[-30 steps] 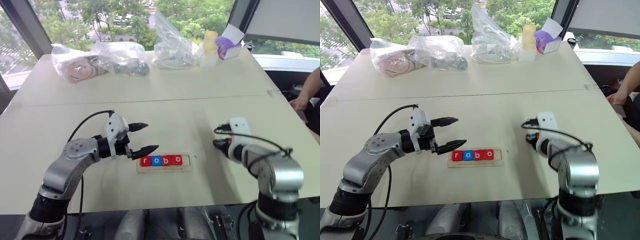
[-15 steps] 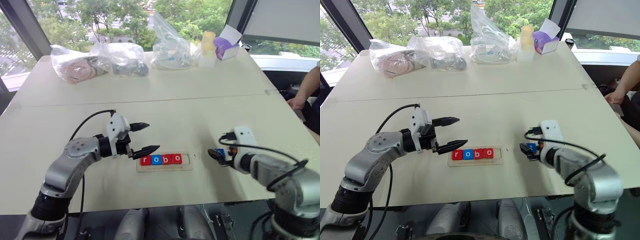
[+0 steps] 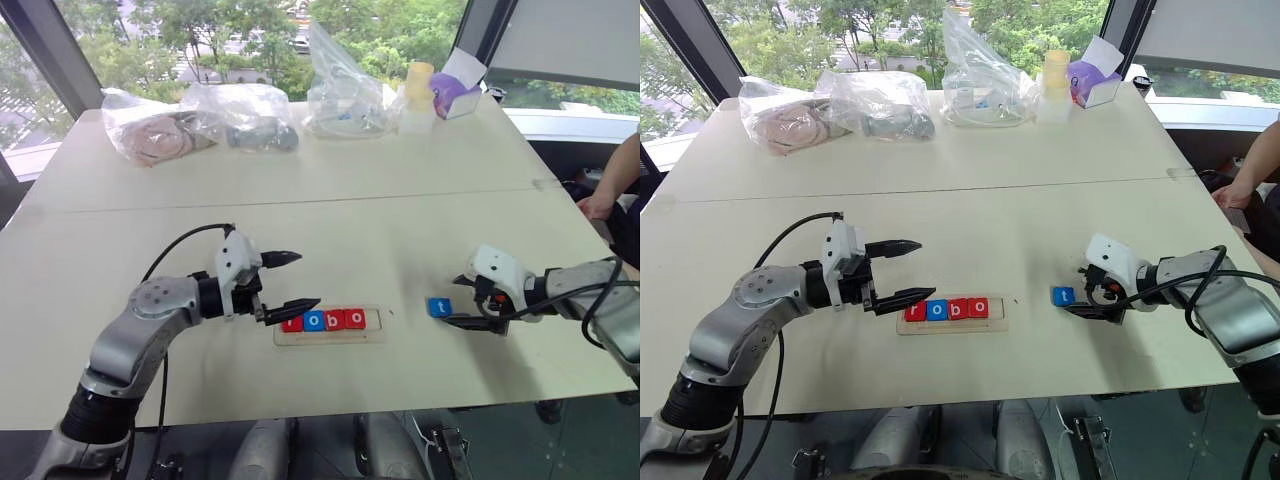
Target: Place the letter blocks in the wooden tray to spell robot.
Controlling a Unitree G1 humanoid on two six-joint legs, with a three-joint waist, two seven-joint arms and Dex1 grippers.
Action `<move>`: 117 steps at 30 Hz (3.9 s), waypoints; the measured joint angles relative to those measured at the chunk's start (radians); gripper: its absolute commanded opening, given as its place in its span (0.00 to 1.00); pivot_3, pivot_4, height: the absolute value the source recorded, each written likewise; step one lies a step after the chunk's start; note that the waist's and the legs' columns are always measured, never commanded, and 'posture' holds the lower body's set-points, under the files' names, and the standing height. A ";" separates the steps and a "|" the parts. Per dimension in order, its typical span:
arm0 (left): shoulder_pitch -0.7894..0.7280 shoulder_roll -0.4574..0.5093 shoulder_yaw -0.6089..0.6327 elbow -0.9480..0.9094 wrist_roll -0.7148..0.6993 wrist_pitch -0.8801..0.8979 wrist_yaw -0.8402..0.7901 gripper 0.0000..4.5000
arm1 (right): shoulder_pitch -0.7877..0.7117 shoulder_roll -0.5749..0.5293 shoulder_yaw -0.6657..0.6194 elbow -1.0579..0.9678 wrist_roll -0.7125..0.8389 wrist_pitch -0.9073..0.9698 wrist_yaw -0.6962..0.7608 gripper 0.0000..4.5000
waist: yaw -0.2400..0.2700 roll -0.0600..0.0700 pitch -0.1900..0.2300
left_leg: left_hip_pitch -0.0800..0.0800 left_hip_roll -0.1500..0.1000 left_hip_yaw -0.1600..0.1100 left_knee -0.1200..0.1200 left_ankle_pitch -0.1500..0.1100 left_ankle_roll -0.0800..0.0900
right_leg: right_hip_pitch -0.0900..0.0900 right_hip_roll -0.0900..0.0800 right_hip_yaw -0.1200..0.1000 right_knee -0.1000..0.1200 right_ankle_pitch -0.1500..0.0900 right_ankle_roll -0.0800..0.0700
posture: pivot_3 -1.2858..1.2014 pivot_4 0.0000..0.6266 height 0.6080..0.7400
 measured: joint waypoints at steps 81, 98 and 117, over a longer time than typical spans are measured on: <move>0.072 0.088 0.045 -0.063 -0.066 -0.017 -0.042 1.00 | -0.220 0.298 0.267 -0.169 -0.157 0.128 0.114 0.32 | 0.001 0.000 0.000 | 0.000 0.000 -0.001 0.000 0.000 0.000 | -0.001 -0.001 0.001 0.000 0.000 -0.001 | 0.52 0.24 1.00; 0.072 0.088 0.048 -0.064 -0.068 -0.017 -0.036 1.00 | -0.222 0.300 0.268 -0.181 -0.146 0.168 0.116 1.00 | 0.001 0.000 0.000 | 0.000 0.000 -0.001 0.000 0.000 0.000 | -0.001 -0.001 0.001 0.000 0.000 -0.001 | 0.52 0.24 1.00; 0.068 0.086 0.048 -0.064 -0.073 -0.014 -0.024 1.00 | -0.258 0.270 0.195 -0.099 -0.134 0.141 0.096 1.00 | 0.000 0.000 0.000 | 0.000 0.000 -0.001 0.000 0.000 0.000 | -0.001 -0.001 0.001 0.000 0.000 -0.001 | 0.52 0.24 1.00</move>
